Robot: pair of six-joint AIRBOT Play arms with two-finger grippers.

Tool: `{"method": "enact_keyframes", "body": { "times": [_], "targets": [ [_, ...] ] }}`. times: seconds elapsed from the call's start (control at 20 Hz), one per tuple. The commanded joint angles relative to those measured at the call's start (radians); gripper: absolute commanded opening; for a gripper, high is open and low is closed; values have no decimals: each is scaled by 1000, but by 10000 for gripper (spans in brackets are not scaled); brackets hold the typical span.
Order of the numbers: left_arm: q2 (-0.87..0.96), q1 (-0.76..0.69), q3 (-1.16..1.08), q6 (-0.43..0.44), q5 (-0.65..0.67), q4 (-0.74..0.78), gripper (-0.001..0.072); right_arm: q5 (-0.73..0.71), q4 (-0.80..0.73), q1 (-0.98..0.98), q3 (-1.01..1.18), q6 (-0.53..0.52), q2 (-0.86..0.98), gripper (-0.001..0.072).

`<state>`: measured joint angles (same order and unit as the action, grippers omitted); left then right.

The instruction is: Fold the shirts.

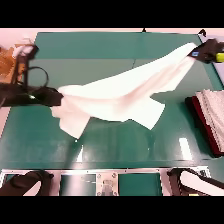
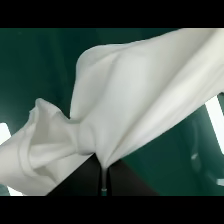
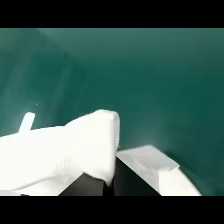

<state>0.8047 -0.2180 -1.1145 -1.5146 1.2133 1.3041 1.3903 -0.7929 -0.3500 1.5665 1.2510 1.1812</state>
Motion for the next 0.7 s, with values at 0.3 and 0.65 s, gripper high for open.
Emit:
{"method": "enact_keyframes", "body": {
  "times": [0.3,0.65],
  "targets": [
    [-6,9,-503,54,193,99,24,-115,-50,-27,6,-3,-359,15],
    [88,9,-452,122,296,160,25,-157,-57,-26,-137,-3,-340,16]
  ]
}}
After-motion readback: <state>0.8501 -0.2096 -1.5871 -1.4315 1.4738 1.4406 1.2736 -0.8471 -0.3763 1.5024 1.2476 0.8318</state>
